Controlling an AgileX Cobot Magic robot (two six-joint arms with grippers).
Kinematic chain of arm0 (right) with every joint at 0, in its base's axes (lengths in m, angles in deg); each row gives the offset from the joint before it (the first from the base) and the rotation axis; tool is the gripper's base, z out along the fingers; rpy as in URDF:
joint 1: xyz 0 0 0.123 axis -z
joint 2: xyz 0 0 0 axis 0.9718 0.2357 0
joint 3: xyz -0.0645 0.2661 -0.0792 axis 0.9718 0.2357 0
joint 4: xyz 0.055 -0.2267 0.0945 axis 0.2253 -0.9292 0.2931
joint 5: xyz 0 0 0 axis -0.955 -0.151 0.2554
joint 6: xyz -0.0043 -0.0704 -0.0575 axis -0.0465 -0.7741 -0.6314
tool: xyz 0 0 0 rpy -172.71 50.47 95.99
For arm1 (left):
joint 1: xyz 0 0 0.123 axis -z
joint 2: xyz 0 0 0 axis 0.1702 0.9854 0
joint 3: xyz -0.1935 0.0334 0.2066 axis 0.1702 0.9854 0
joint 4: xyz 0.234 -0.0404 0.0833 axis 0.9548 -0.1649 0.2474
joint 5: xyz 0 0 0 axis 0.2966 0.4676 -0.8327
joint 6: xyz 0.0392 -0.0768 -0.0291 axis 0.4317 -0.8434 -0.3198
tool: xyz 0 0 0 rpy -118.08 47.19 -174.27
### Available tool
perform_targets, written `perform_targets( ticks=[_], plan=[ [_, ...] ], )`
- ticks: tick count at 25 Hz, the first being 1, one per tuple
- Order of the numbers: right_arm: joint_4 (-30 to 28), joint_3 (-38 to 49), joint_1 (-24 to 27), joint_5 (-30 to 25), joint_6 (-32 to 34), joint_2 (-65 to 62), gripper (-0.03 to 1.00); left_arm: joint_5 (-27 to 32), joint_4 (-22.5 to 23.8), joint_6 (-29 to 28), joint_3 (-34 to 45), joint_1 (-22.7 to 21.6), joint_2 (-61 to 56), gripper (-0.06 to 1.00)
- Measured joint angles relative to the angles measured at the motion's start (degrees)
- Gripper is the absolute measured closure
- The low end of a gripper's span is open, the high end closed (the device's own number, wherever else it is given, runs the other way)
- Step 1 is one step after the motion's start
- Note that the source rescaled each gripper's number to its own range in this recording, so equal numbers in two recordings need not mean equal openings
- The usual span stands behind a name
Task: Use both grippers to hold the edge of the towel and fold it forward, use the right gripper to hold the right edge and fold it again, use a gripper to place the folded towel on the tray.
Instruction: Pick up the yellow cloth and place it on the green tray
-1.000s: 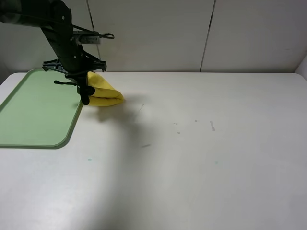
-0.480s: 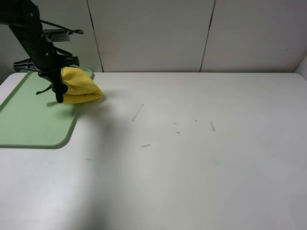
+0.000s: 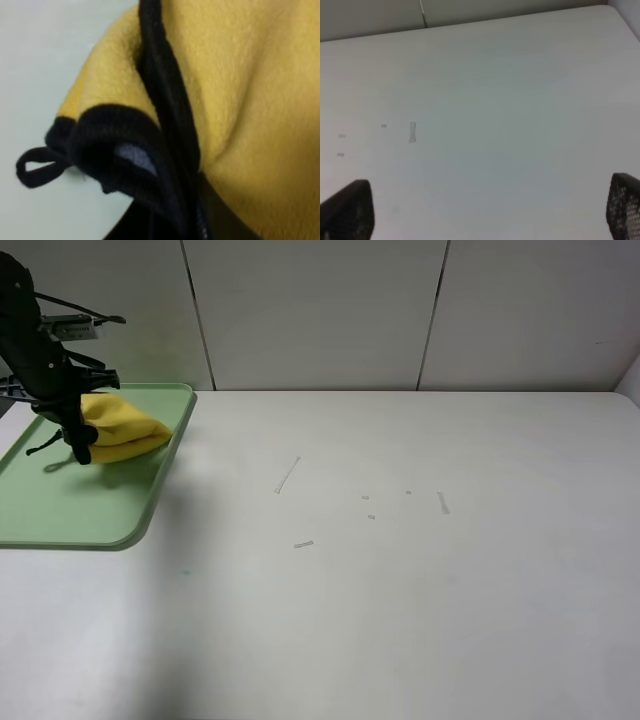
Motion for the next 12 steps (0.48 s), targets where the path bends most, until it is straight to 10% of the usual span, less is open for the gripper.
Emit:
perform_targets(
  ticks=[12],
  plan=[
    [0.0,0.0,0.0,0.0,0.0,0.0,-0.03,0.7,5.7,0.0,0.6,-0.9,0.0,0.86]
  ],
)
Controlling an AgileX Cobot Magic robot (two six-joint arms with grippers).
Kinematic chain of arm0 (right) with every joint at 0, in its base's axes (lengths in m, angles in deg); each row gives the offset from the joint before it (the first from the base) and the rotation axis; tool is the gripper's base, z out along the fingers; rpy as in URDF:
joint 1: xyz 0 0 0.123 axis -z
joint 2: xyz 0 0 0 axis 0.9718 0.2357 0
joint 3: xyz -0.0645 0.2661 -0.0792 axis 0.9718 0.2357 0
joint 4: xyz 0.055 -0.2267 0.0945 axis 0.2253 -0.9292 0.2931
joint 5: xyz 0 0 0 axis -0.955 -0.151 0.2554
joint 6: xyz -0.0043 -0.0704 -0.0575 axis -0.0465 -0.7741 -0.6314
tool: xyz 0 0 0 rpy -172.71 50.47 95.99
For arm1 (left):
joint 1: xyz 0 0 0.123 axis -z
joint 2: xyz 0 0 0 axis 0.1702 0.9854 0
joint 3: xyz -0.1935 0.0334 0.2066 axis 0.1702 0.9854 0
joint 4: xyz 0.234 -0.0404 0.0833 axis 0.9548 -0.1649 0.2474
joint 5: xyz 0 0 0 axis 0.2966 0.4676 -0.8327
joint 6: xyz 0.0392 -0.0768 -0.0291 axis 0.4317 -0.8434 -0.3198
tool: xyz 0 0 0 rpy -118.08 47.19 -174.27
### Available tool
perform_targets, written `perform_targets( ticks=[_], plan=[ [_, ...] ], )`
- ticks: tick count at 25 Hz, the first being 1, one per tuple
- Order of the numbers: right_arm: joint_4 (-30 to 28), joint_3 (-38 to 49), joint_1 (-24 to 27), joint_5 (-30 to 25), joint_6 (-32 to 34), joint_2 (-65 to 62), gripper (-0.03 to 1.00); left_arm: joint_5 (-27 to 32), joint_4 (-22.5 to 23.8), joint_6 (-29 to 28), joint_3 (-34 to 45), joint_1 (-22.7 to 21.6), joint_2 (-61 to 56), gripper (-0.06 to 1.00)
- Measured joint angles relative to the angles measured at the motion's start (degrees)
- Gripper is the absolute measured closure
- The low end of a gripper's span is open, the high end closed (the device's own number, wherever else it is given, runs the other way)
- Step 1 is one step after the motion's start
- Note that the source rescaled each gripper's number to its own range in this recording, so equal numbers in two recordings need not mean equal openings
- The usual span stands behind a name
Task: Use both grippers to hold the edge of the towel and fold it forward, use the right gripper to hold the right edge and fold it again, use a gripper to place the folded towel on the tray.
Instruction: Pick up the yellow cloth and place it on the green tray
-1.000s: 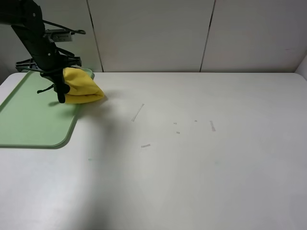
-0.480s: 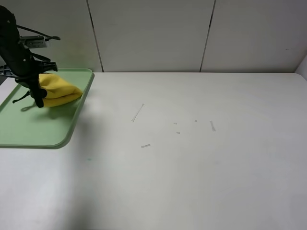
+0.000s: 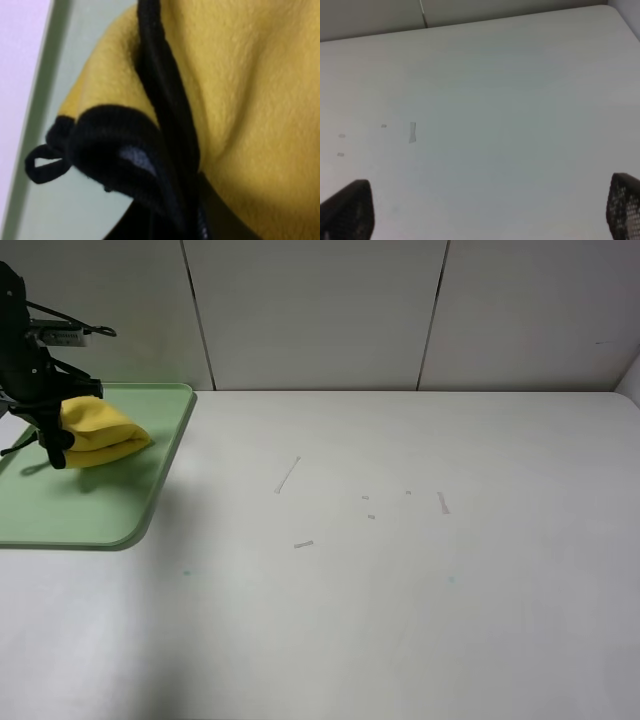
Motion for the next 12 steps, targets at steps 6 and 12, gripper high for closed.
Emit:
perform_targets(
  ticks=[6,12],
  plan=[
    [0.0,0.0,0.0,0.0,0.0,0.0,-0.03,-0.5,-1.6,0.0,0.0,0.0,0.0,0.86],
    [0.0,0.0,0.0,0.0,0.0,0.0,-0.03,-0.5,-1.7,0.0,0.0,0.0,0.0,0.86]
  ],
)
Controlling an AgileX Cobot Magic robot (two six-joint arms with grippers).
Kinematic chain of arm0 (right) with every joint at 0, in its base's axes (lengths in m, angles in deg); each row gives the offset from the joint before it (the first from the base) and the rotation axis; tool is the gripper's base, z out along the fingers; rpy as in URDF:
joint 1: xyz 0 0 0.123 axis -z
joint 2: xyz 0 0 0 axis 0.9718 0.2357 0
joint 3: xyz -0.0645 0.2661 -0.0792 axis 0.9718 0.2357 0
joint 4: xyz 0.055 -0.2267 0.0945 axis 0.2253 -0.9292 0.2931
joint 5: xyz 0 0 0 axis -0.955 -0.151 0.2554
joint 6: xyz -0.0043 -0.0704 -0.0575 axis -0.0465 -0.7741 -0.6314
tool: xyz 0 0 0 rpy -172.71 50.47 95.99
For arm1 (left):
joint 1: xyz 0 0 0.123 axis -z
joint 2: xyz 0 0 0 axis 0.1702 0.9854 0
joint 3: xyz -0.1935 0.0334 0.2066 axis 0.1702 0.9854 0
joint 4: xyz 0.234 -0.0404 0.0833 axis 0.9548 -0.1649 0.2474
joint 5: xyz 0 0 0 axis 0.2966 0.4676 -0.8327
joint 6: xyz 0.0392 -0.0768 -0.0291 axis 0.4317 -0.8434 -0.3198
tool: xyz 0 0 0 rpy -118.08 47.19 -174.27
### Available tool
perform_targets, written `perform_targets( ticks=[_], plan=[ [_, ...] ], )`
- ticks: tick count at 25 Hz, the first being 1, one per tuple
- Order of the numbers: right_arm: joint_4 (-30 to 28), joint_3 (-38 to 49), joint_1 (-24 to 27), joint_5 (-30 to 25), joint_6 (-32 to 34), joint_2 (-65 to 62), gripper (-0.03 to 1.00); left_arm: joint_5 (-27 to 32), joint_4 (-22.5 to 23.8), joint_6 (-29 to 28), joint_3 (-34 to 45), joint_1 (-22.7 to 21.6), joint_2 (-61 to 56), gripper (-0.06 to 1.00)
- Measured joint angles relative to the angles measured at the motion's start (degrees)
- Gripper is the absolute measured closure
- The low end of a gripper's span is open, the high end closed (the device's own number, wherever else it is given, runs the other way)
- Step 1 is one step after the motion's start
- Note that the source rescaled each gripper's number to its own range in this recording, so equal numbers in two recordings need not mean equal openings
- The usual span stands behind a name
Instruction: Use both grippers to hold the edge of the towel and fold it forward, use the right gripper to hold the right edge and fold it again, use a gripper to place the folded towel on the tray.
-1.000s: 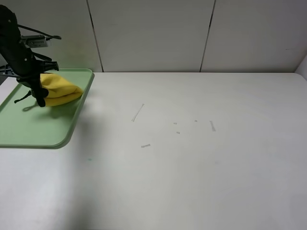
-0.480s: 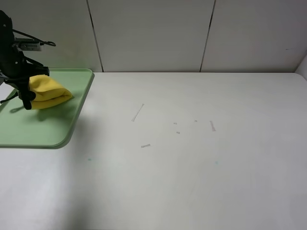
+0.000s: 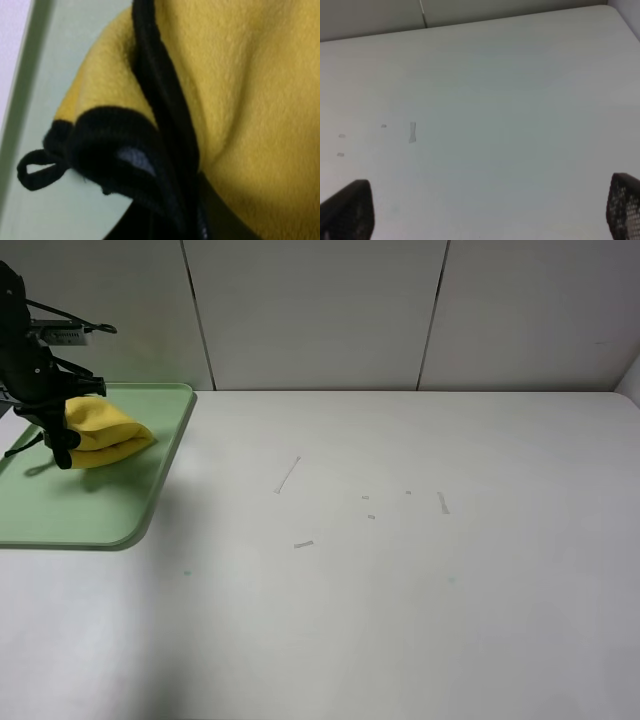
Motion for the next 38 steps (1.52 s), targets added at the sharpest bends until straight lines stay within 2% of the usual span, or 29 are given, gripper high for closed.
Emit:
perform_targets(
  ticks=[5,7,12,13,15,20,32,38],
  plan=[
    [0.0,0.0,0.0,0.0,0.0,0.0,-0.03,0.0,0.0,0.0,0.0,0.0,0.0,0.84],
    [0.0,0.0,0.0,0.0,0.0,0.0,-0.03,0.0,0.0,0.0,0.0,0.0,0.0,0.75],
    [0.0,0.0,0.0,0.0,0.0,0.0,-0.03,-0.9,0.0,-0.1,0.0,0.0,0.0,0.16],
    [0.0,0.0,0.0,0.0,0.0,0.0,-0.03,-1.5,0.0,-0.1,0.0,0.0,0.0,0.08],
    [0.0,0.0,0.0,0.0,0.0,0.0,-0.03,-2.7,0.0,-0.1,0.0,0.0,0.0,0.0],
    [0.0,0.0,0.0,0.0,0.0,0.0,-0.03,-3.1,0.0,-0.1,0.0,0.0,0.0,-0.05],
    [0.0,0.0,0.0,0.0,0.0,0.0,-0.03,-2.8,0.0,0.0,0.0,0.0,0.0,-0.06],
    [0.0,0.0,0.0,0.0,0.0,0.0,-0.03,-2.8,0.0,4.8,0.0,0.0,0.0,-0.06]
  ],
)
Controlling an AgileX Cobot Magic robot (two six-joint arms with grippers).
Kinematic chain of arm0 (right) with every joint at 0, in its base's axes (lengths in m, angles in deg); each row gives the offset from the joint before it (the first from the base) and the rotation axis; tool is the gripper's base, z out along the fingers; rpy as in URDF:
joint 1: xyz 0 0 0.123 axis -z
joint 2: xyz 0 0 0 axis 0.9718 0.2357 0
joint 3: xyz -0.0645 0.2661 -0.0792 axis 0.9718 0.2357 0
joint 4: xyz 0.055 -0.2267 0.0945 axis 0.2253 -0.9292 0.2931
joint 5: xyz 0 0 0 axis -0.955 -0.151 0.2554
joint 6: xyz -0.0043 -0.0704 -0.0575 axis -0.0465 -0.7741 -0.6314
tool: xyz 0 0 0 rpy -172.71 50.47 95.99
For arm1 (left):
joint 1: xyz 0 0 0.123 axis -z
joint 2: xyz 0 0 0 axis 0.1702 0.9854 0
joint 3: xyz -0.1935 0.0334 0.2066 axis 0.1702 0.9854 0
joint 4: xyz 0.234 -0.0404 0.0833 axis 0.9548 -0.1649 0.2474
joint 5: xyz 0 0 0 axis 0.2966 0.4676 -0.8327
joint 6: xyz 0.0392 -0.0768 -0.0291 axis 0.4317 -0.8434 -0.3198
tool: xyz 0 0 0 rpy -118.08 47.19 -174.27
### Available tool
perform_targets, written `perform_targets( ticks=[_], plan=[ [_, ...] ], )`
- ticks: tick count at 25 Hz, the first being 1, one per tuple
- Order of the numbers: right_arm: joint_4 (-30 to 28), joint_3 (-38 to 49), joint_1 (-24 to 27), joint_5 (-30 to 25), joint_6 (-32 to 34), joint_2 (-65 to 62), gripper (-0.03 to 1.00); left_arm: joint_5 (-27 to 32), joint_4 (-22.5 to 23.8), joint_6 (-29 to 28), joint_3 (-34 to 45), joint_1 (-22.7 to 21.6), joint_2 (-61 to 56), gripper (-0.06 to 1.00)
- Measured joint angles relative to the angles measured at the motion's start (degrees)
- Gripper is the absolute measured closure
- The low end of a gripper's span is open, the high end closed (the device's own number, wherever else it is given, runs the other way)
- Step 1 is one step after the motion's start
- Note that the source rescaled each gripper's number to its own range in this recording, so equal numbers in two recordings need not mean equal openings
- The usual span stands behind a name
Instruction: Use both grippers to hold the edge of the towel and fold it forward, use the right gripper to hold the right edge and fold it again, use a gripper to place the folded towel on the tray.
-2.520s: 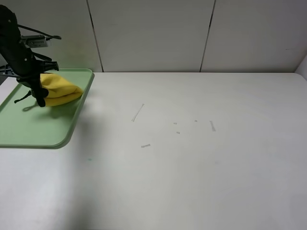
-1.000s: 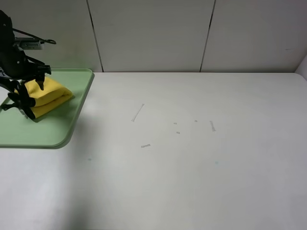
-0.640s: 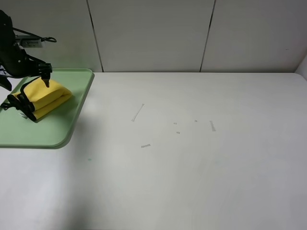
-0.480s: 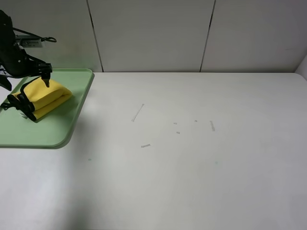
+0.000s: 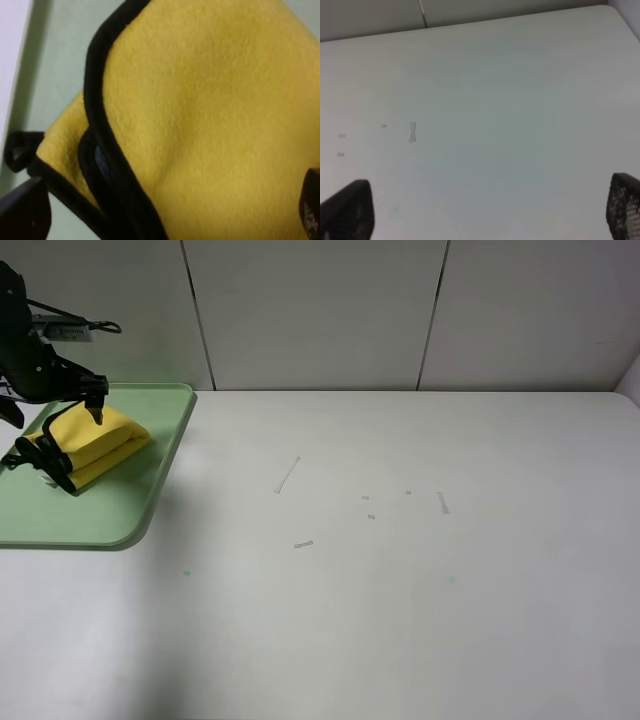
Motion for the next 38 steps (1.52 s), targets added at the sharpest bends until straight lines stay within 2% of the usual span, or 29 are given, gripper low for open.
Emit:
perform_targets(
  ticks=[14,22,29,35,38],
  plan=[
    [0.0,0.0,0.0,0.0,0.0,0.0,-0.03,0.1,-2.8,1.2,0.0,0.0,0.0,-0.06],
    [0.0,0.0,0.0,0.0,0.0,0.0,-0.03,-0.1,-2.8,1.2,0.0,0.0,0.0,-0.06],
    [0.0,0.0,0.0,0.0,0.0,0.0,-0.03,2.6,-2.9,1.3,0.0,0.0,0.0,-0.06],
    [0.0,0.0,0.0,0.0,0.0,0.0,-0.03,4.3,-4.1,6.7,0.0,0.0,0.0,-0.06],
    [0.0,0.0,0.0,0.0,0.0,0.0,-0.03,4.8,-5.9,7.4,0.0,0.0,-0.7,-0.06]
  ],
)
